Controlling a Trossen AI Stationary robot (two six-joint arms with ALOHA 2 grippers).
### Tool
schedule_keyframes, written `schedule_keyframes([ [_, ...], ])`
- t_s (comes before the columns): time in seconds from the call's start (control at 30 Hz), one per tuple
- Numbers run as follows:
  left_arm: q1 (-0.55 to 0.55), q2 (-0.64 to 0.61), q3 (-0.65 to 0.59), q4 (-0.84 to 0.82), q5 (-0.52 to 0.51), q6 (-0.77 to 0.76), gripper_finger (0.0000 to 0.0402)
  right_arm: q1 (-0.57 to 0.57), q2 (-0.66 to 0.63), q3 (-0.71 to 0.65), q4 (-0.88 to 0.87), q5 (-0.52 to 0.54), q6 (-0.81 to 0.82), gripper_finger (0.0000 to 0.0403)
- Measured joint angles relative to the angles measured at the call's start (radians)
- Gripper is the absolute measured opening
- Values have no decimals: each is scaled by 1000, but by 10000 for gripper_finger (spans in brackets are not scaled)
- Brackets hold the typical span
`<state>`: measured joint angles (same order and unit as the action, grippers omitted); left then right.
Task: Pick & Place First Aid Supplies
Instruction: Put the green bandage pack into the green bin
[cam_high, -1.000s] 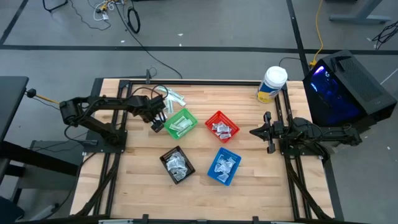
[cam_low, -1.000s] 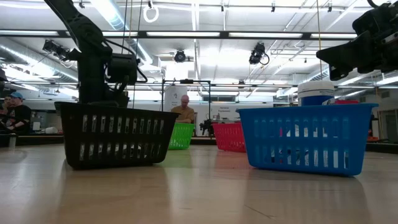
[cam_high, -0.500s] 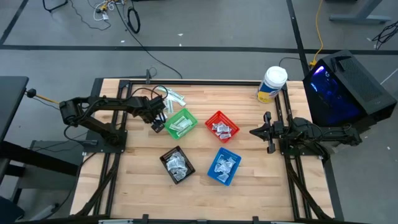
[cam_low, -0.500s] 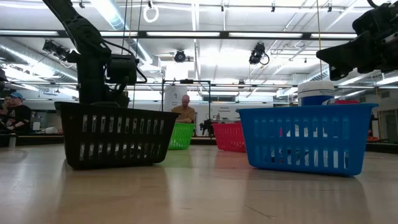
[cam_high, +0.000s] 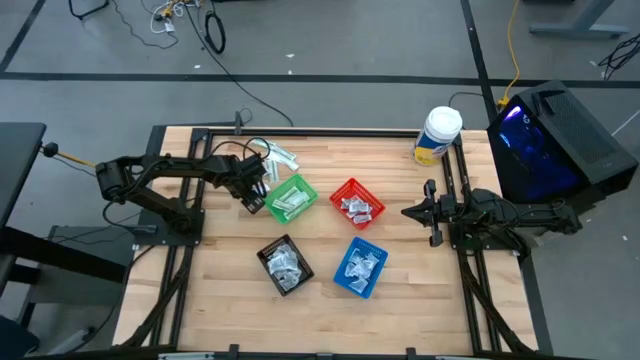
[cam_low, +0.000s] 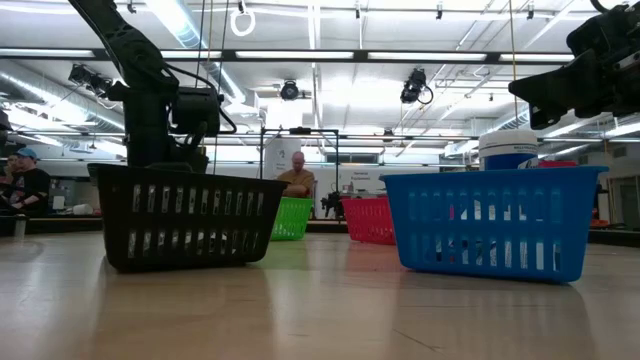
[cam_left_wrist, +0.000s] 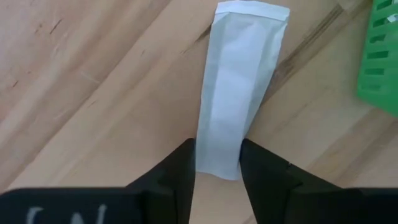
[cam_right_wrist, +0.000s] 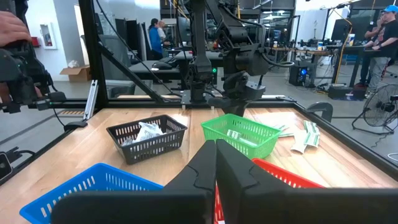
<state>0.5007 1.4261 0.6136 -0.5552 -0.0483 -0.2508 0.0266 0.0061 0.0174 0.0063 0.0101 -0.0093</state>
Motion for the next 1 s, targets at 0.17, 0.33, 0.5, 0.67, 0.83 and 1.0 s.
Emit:
schedule_keyframes([
  [0.17, 0, 0, 0, 0, 0, 0, 127, 0, 0, 0, 0, 0, 0, 13],
  [0.33, -1, 1, 2, -4, 2, -5, 126, 0, 0, 0, 0, 0, 0, 13],
  [0.5, -1, 2, 21, -32, 22, -8, 126, 0, 0, 0, 0, 0, 0, 13],
  [0.67, -1, 2, 51, -80, 15, 0, 126, 0, 0, 0, 0, 0, 0, 13],
  [0.83, -1, 2, 73, -117, 9, 0, 126, 0, 0, 0, 0, 0, 0, 13],
  [1.0, -1, 1, 98, -164, -6, 2, 126, 0, 0, 0, 0, 0, 0, 13],
])
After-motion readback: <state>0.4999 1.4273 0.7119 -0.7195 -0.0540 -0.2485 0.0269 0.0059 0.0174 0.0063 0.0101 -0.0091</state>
